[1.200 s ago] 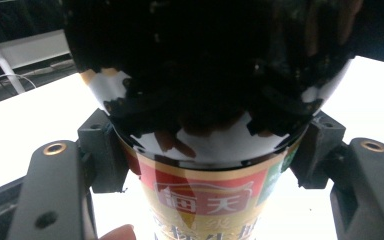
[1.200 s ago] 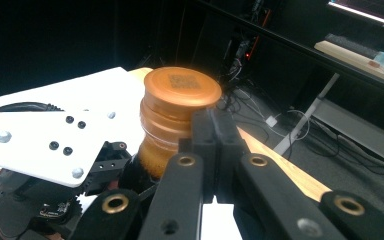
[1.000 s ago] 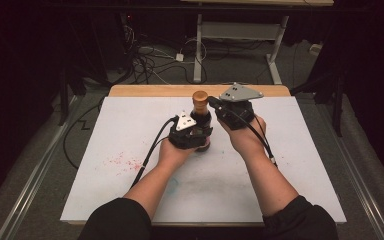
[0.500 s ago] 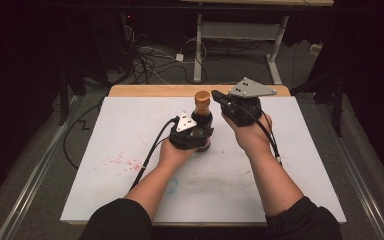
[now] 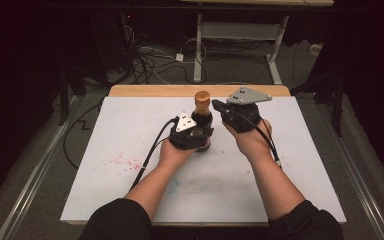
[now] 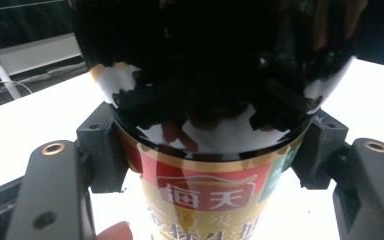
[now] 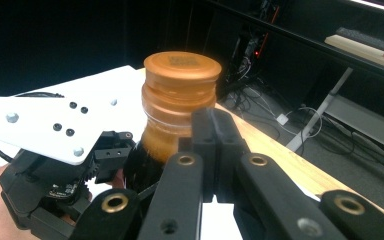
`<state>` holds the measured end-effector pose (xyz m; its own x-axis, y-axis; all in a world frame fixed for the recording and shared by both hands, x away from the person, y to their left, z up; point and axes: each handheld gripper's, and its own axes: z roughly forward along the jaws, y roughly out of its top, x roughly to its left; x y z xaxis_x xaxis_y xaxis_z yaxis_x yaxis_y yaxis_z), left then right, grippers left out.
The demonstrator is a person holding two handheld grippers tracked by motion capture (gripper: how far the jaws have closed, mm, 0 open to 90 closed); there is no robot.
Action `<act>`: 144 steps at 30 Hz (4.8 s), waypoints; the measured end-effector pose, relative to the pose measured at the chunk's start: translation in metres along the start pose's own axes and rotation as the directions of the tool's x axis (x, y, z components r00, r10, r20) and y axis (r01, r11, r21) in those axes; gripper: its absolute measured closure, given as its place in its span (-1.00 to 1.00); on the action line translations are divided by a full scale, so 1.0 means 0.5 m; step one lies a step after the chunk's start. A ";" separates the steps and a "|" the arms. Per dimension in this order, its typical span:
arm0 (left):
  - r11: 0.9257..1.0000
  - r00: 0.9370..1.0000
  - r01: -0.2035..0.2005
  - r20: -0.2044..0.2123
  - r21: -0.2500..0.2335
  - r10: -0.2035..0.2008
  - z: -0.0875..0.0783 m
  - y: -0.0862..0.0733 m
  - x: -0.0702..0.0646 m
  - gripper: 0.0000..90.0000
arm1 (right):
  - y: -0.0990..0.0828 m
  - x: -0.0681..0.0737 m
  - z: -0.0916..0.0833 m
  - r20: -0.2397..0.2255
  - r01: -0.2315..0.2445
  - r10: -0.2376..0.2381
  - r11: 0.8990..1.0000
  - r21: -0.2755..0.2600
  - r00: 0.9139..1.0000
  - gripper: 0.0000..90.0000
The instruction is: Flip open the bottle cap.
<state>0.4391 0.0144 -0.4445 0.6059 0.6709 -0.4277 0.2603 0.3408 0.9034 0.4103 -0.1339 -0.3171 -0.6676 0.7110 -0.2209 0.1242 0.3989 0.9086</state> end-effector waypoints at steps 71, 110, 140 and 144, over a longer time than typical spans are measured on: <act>1.000 1.000 0.023 -0.009 -0.015 -0.023 -0.001 -0.001 0.001 -0.36 | 0.036 0.011 0.010 0.008 -0.009 0.009 1.000 -0.029 1.000 1.00; 0.999 1.000 0.029 0.001 -0.021 -0.029 -0.002 -0.002 0.001 -0.36 | 0.064 0.004 0.002 0.004 -0.009 0.009 0.998 -0.062 1.000 1.00; 0.993 0.995 0.097 -0.007 0.069 -0.097 -0.014 0.016 0.012 -0.75 | -0.136 -0.068 -0.022 0.013 -0.186 0.186 0.983 -0.010 0.982 0.18; 0.991 0.995 0.097 -0.009 0.096 -0.097 -0.021 0.012 0.014 -0.99 | -0.170 -0.069 -0.013 0.013 -0.199 0.199 0.980 0.006 0.980 -0.33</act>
<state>0.4371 0.0283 -0.4423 0.5711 0.6404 -0.5136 0.3889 0.3399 0.8563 0.4180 -0.1958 -0.3846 -0.6201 0.7835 -0.0402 0.2589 0.2527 0.9323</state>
